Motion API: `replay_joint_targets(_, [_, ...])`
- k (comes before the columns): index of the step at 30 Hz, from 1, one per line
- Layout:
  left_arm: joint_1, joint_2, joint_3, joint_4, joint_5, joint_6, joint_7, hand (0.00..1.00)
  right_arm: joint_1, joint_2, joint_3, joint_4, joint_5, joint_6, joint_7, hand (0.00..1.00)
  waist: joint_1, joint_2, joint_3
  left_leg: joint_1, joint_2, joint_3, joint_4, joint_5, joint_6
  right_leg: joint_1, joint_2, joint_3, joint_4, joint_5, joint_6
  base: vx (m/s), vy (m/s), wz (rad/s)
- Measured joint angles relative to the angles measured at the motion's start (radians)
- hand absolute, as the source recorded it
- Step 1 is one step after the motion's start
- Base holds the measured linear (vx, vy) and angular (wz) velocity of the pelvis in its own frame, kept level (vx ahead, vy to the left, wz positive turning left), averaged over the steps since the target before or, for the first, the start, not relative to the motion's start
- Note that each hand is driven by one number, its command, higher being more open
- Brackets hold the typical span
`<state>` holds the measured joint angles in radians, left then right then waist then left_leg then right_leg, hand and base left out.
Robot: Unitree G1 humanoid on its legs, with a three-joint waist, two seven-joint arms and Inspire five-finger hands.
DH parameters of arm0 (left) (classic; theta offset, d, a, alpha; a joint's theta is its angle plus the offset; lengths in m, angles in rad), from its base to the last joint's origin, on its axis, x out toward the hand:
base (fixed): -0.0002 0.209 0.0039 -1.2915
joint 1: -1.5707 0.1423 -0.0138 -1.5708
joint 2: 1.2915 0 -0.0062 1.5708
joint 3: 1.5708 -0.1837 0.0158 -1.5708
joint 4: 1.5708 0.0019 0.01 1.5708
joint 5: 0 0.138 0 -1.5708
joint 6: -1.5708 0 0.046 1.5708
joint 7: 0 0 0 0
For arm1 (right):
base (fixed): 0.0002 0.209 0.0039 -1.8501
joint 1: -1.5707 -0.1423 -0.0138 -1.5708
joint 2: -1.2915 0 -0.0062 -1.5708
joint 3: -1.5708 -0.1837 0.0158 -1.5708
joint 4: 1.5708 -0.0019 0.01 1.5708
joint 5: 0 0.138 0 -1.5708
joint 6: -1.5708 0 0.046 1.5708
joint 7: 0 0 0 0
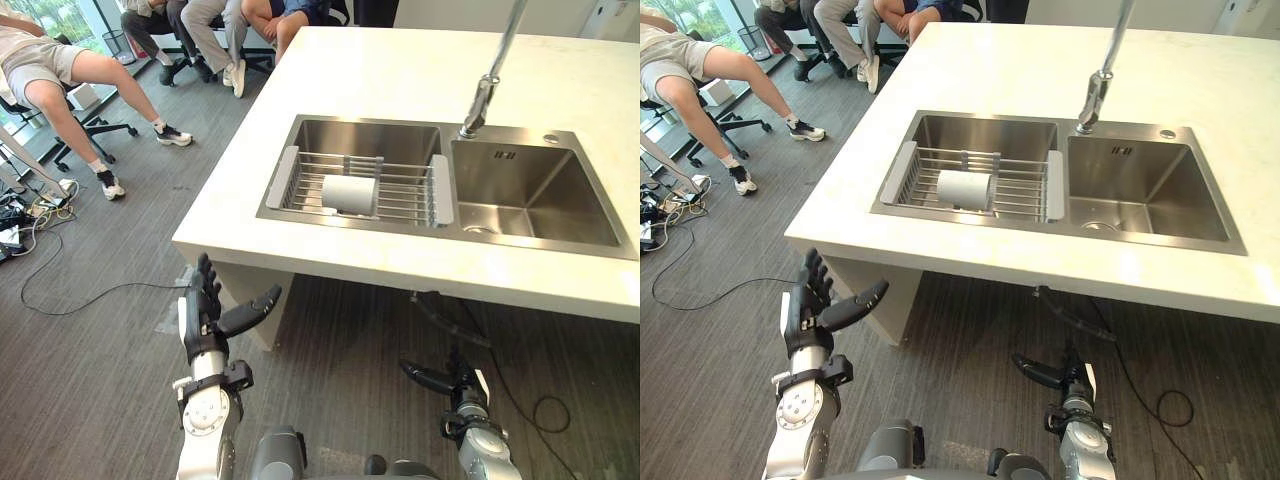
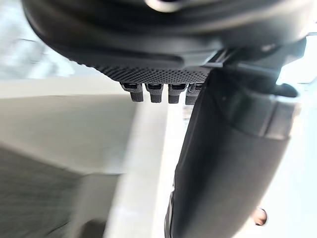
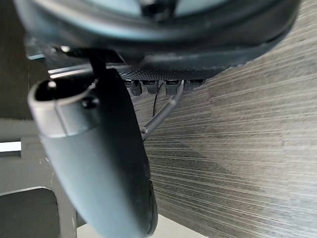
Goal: Walk over to the sink, pick up the cup, carry it to the dishwasher, place the cup inside the dishwasher, then close the dishwasher door
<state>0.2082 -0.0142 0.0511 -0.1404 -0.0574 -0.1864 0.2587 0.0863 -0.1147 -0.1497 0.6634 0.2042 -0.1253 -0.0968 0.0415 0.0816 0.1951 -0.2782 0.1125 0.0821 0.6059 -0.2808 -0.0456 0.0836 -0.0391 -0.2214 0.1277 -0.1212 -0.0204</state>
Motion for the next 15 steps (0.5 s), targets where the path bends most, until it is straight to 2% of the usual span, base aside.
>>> replay_joint_targets(1, [-0.004,-0.008,0.0,-0.045,0.02,0.0,0.013,1.0,0.003,-0.006,-0.002,0.006,0.0,0.0,-0.002,1.0,-0.001,0.005,-0.002,-0.005,-0.038,-0.013,-0.147,0.046,-0.007,0.007,-0.025,0.0,0.006,-0.018,0.028,0.22,0.188,0.06])
replay_joint_targets(2, [-0.002,-0.016,-0.001,-0.092,0.023,-0.001,0.026,1.0,0.005,-0.017,-0.001,0.018,0.0,0.0,-0.002,1.0,0.0,0.017,-0.008,0.009,-0.053,-0.036,-0.276,0.158,-0.002,0.013,-0.031,0.002,0.021,-0.043,0.055,0.3,0.25,0.1])
replay_joint_targets(3, [-0.011,-0.007,-0.002,-0.138,0.037,-0.01,0.048,1.0,0.0,-0.004,-0.001,0.053,0.0,0.005,-0.006,1.0,0.004,-0.004,-0.007,0.047,-0.083,-0.025,-0.313,0.239,0.059,0.029,-0.054,0.009,0.033,-0.071,0.066,0.31,0.226,0.09])
replay_joint_targets(4, [-0.014,-0.002,-0.009,-0.162,0.041,-0.011,0.061,1.0,0.005,0.002,0.004,0.061,-0.001,0.005,-0.007,1.0,0.004,-0.018,-0.013,0.056,-0.098,-0.025,-0.328,0.24,0.063,0.03,-0.072,0.018,0.03,-0.072,0.064,0.37,0.247,0.2])
replay_joint_targets(5, [-0.017,0.003,-0.012,-0.223,0.044,-0.019,0.079,1.0,0.003,0.012,0.008,0.065,-0.001,0.005,-0.003,1.0,0.004,-0.029,-0.012,0.053,-0.121,-0.024,-0.314,0.22,0.084,0.037,-0.091,0.038,0.028,-0.079,0.069,0.29,0.177,0.15])
replay_joint_targets(8, [-0.001,0.013,-0.05,-0.337,0.043,-0.057,0.101,1.0,-0.003,0.026,0.021,0.071,-0.002,0.005,0.007,1.0,0.026,-0.032,-0.015,0.071,-0.149,0.007,-0.284,0.163,0.11,0.045,-0.124,0.061,0.045,-0.083,0.082,0.25,0.168,-0.15])
replay_joint_targets(9, [0.0,0.024,-0.086,-0.36,0.043,-0.078,0.1,1.0,-0.007,0.028,0.036,0.075,-0.003,0.005,0.011,1.0,0.026,-0.032,-0.015,0.097,-0.154,0.011,-0.292,0.142,0.113,0.028,-0.137,0.067,0.119,-0.091,0.11,0.19,0.128,-0.23])
replay_joint_targets(10, [0.0,0.032,-0.107,-0.365,0.043,-0.085,0.099,1.0,-0.007,0.028,0.043,0.075,-0.005,0.005,0.012,1.0,0.025,-0.032,-0.015,0.114,-0.154,0.014,-0.3,0.132,0.114,0.009,-0.143,0.074,0.181,-0.098,0.122,0.18,0.106,-0.2])
replay_joint_targets(12, [0.005,0.077,-0.18,-0.367,0.044,-0.091,0.079,1.0,-0.001,0.036,0.067,0.085,-0.012,0.005,0.019,1.0,0.003,-0.038,-0.02,0.193,-0.156,0.021,-0.331,0.112,0.126,-0.087,-0.185,0.085,0.465,-0.097,0.172,0.21,0.073,-0.12])
replay_joint_targets(13, [0.008,0.085,-0.191,-0.367,0.044,-0.091,0.072,1.0,0.0,0.036,0.078,0.094,-0.015,0.005,0.022,1.0,-0.007,-0.042,-0.024,0.206,-0.156,0.022,-0.339,0.107,0.126,-0.112,-0.192,0.083,0.525,-0.101,0.167,0.24,0.033,-0.1])
replay_joint_targets(15, [0.008,0.105,-0.216,-0.361,0.044,-0.091,0.06,1.0,0.001,0.037,0.104,0.117,-0.036,0.007,0.031,1.0,-0.017,-0.053,-0.032,0.247,-0.153,0.027,-0.377,0.107,0.121,-0.193,-0.202,0.068,0.615,-0.124,0.127,0.23,-0.02,-0.1])
